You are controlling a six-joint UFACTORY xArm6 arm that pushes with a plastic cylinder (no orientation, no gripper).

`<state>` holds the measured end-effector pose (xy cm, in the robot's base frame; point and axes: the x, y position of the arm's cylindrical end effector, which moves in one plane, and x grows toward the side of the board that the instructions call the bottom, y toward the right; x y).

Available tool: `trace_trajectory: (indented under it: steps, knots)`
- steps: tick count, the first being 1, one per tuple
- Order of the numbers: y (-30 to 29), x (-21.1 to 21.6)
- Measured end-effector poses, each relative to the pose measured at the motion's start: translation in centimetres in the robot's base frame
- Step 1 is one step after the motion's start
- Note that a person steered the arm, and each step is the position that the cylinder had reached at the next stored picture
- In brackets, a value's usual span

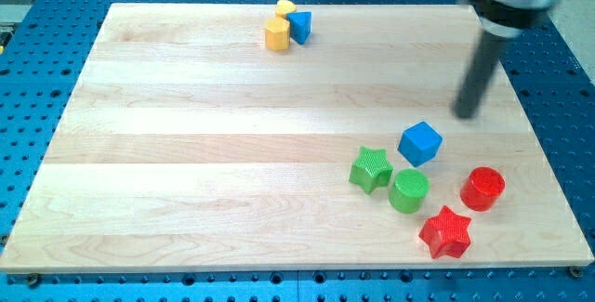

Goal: Slide the cube below the hexagon

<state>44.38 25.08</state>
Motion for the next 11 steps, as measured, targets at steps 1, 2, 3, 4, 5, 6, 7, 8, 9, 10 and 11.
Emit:
trace_trajectory:
  steps: [1, 2, 3, 4, 5, 6, 7, 8, 9, 10, 11]
  knots:
    - [-3.6, 4.4]
    - [-10.5, 5.3]
    - [-17.1, 3.3]
    - [-17.6, 3.1]
    - [-17.6, 3.1]
    - [-18.5, 1.8]
    - [-20.7, 0.0]
    - [-21.7, -0.1]
    - [-23.7, -1.5]
    - [-25.5, -3.1]
    - [-25.1, -0.7]
